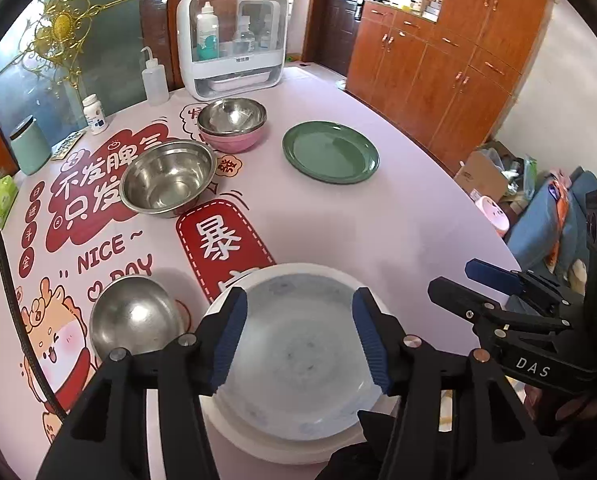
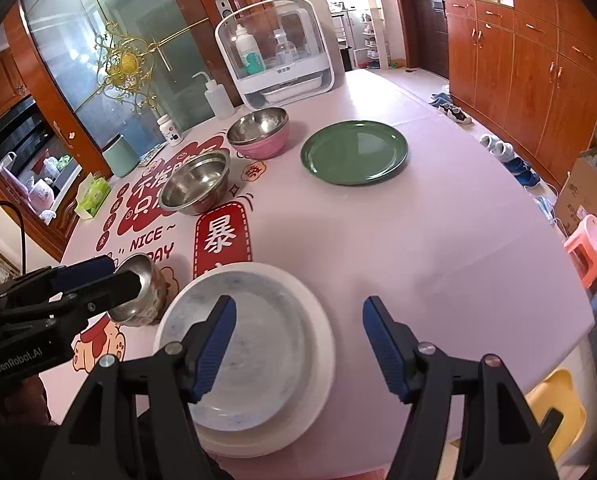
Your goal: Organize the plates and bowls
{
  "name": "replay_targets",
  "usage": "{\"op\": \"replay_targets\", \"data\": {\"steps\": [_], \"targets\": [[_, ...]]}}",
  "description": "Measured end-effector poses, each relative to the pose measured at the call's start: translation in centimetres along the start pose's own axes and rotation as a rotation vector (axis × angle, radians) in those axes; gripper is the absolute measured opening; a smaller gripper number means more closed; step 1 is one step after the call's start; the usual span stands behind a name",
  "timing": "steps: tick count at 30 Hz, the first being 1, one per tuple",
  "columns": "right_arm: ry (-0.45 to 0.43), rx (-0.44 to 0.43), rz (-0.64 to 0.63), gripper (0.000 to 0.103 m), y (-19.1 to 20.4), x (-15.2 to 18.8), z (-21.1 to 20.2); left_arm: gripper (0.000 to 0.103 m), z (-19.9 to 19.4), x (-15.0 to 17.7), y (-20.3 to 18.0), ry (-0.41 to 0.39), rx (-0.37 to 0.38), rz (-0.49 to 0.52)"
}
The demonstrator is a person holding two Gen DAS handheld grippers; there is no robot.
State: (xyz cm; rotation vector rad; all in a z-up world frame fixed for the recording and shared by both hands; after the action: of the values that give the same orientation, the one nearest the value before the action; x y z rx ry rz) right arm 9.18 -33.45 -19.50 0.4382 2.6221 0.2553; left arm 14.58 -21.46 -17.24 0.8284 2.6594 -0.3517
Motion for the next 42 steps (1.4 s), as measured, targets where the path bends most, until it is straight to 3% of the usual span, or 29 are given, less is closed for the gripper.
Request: {"op": "replay_targets", "data": {"steps": [24,42], "targets": [[0.030,-0.090,-0.202,0.066,-10.4,-5.9,-0.6,0.073,1.9,-5.7,-7.7,-0.009,-0.073,-0.189],[0.058,-0.193,-0.166,0.066,-14.2,-12.2,1.5,0.076,5.3,-11.6,-7.0,0.087,-0.155,-0.273]]}}
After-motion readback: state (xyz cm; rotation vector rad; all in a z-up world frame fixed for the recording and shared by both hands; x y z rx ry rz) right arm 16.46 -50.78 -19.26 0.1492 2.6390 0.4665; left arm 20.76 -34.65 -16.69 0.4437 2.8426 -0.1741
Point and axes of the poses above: each gripper's, at about its wrist camera, not at the fingertips, and z roughly the way its jaws point, y to its left, x to its underside, the point moved 10 cm from there along z, roughly the way its jaws point, and after that the axes turned 11 degrees about y, right-handed, at the moved point
